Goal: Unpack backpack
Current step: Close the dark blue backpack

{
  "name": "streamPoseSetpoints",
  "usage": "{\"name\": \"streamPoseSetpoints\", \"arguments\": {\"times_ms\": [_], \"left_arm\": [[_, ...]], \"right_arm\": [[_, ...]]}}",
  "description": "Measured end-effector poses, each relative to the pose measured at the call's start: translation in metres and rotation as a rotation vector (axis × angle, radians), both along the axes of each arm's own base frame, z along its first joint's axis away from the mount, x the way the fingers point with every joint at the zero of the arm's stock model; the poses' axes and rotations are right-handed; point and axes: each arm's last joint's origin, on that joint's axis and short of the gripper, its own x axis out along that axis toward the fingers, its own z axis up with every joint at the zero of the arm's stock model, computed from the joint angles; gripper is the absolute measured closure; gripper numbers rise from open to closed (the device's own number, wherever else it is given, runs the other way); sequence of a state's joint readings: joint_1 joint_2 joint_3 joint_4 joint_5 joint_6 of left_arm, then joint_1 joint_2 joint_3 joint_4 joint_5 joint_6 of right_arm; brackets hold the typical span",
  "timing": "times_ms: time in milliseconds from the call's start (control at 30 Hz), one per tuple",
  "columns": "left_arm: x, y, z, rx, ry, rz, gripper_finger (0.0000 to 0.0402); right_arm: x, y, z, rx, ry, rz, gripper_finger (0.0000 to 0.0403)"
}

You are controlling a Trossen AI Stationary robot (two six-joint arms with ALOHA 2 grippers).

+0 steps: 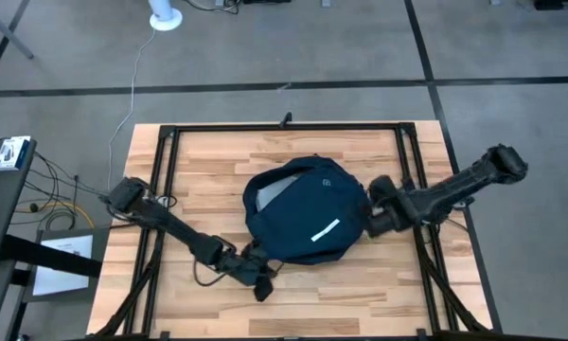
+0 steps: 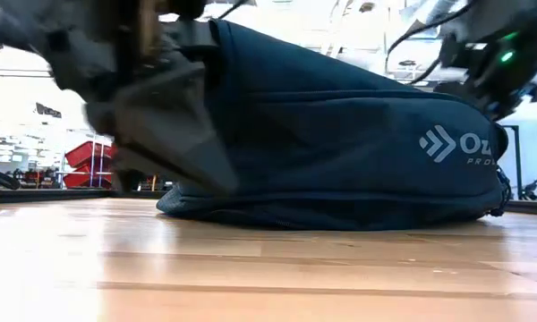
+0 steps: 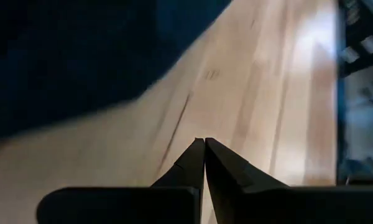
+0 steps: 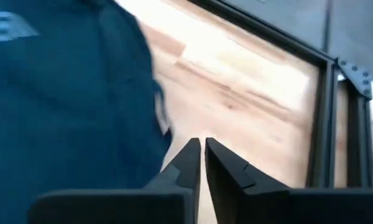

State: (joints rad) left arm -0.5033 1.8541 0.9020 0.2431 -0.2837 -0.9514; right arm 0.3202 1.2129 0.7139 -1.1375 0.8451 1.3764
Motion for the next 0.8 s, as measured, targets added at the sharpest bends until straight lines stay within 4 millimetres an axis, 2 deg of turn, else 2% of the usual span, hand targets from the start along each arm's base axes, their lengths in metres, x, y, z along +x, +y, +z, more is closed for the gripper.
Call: {"name": "streamPoseSetpoints", "arguments": {"times_ms": [133, 267, 500, 667, 800], "left_arm": [[0.01, 0.006, -0.007, 0.001, -0.037, -0.018, 0.0402], [0.008, 0.015, -0.007, 0.034, 0.023, 0.0, 0.0402], [-0.022, 0.036, 0.011, 0.158, 0.261, 0.147, 0.0402], [-0.051, 0.055, 0.044, 0.287, 0.325, 0.271, 0.0402], [-0.075, 0.074, 0.073, 0.354, 0.333, 0.378, 0.0402]], "right_arm": [[0.016, -0.019, -0.012, 0.066, -0.007, 0.028, 0.0401], [0.032, -0.017, -0.021, 0.257, -0.059, 0.198, 0.0402], [0.034, 0.024, -0.02, 0.453, -0.166, 0.357, 0.0403], [0.034, 0.059, -0.011, 0.539, -0.254, 0.541, 0.0403], [0.032, 0.076, 0.002, 0.546, -0.258, 0.638, 0.0403]]}}
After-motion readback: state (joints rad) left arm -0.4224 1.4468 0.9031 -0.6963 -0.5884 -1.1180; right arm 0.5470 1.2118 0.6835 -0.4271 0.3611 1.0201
